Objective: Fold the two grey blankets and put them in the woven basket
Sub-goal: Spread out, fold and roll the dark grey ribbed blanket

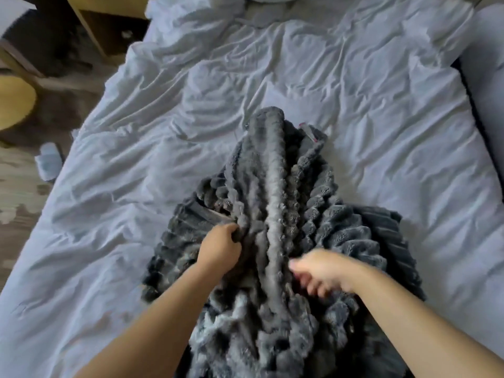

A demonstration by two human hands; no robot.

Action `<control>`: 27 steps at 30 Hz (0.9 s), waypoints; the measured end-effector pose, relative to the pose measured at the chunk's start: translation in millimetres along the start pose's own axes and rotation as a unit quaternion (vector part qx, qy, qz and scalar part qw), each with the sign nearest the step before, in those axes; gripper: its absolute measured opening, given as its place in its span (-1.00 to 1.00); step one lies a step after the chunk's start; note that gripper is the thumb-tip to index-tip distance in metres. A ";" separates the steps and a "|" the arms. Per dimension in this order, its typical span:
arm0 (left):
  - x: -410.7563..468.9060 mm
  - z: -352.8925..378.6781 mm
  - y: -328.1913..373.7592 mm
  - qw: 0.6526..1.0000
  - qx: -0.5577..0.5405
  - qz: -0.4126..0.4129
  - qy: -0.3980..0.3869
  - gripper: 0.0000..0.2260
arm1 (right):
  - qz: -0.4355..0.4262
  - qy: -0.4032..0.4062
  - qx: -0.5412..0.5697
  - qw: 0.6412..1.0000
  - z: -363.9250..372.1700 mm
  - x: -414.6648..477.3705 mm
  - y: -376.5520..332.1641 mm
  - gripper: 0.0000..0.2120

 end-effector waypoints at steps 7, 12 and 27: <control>-100.1 12.4 -78.1 0.914 0.212 -0.005 -0.347 -0.79 | -0.071 0.274 0.191 0.940 -39.2 87.0 -41.0 -0.33; -78.3 -21.0 -87.9 0.909 0.093 -0.089 -0.396 -0.74 | -0.138 0.236 0.063 0.960 -2.5 90.6 -27.7 -0.69; 22.8 -6.0 -0.5 0.885 -0.385 -0.239 -0.108 -0.71 | -0.076 0.283 0.183 0.939 -27.4 47.8 -34.2 -0.82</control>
Point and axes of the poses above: each hand's wrist, its own x-axis towards the middle knuckle, its own z-axis out of the palm, y = z × x, the point moved 3 cm from there along x, towards the middle knuckle, and after that the axes turned 8 degrees about y, right-handed, at the moved point
